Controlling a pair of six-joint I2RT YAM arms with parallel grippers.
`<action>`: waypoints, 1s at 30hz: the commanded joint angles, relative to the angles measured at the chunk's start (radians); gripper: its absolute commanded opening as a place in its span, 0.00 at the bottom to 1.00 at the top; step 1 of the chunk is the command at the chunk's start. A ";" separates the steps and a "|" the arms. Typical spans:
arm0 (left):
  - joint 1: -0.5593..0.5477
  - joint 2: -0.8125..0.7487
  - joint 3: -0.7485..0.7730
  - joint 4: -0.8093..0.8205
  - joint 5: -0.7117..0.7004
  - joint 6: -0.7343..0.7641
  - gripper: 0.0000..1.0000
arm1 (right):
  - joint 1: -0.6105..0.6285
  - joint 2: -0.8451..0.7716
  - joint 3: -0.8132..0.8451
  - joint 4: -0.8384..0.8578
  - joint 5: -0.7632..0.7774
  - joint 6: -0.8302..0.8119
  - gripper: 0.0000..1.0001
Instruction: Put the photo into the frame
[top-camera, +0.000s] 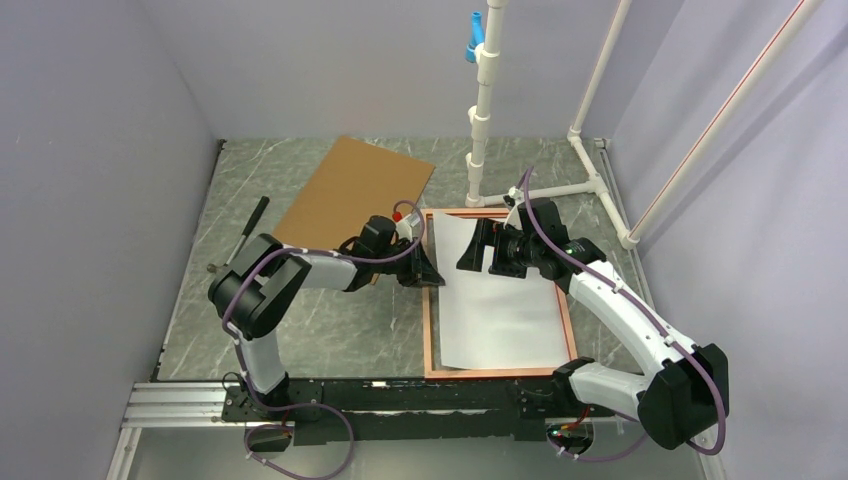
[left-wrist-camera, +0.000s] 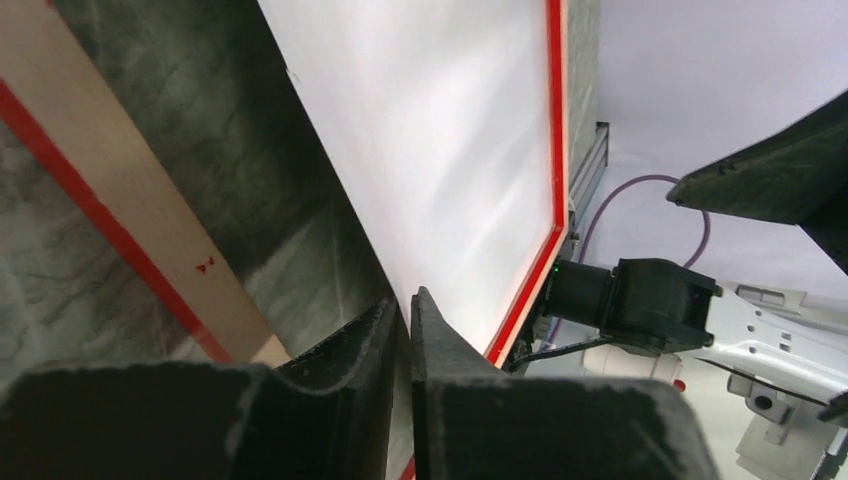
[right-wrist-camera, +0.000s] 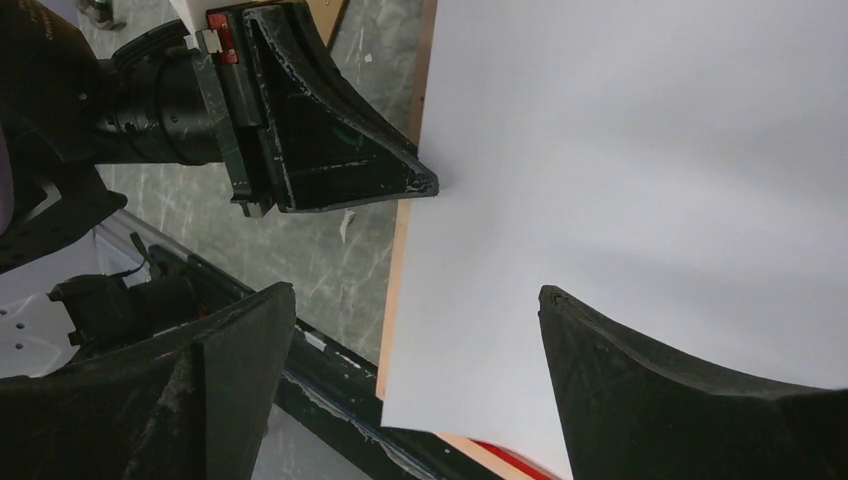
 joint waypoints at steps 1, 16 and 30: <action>-0.008 -0.032 0.051 -0.084 -0.059 0.074 0.21 | -0.005 -0.016 0.004 0.006 -0.004 -0.014 0.93; -0.056 -0.231 0.105 -0.413 -0.382 0.293 0.75 | -0.005 0.000 0.008 0.018 -0.015 -0.014 0.93; -0.062 -0.352 0.129 -0.732 -0.850 0.422 0.83 | 0.002 0.081 0.011 0.101 -0.061 0.042 0.93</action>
